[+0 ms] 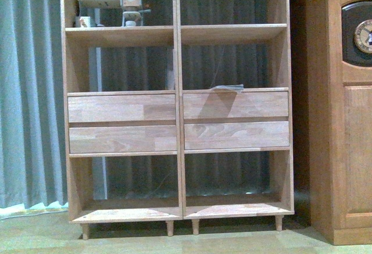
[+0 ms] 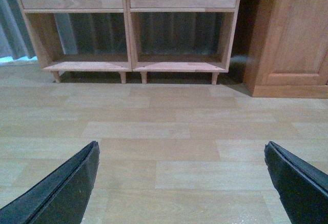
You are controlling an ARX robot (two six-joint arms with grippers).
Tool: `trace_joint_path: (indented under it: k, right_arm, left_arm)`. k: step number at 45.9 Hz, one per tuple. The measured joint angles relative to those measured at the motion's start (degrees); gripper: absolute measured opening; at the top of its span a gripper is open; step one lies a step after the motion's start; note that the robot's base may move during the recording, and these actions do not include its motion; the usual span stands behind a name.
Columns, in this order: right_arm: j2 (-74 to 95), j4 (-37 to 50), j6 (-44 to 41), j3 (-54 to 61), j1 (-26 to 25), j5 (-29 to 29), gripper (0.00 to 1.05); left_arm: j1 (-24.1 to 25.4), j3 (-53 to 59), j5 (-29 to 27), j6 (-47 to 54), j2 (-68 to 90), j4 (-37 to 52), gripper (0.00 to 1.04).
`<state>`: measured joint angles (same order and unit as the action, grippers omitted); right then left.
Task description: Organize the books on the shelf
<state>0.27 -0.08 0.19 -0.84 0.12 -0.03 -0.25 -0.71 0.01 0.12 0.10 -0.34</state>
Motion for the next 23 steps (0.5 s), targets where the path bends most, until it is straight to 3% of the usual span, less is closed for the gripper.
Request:
trace_joint_path:
  k: [23]
  right_arm:
    - [0.0,0.0,0.0,0.0,0.0,0.0,0.98]
  left_arm:
    - [0.0,0.0,0.0,0.0,0.0,0.0,0.97]
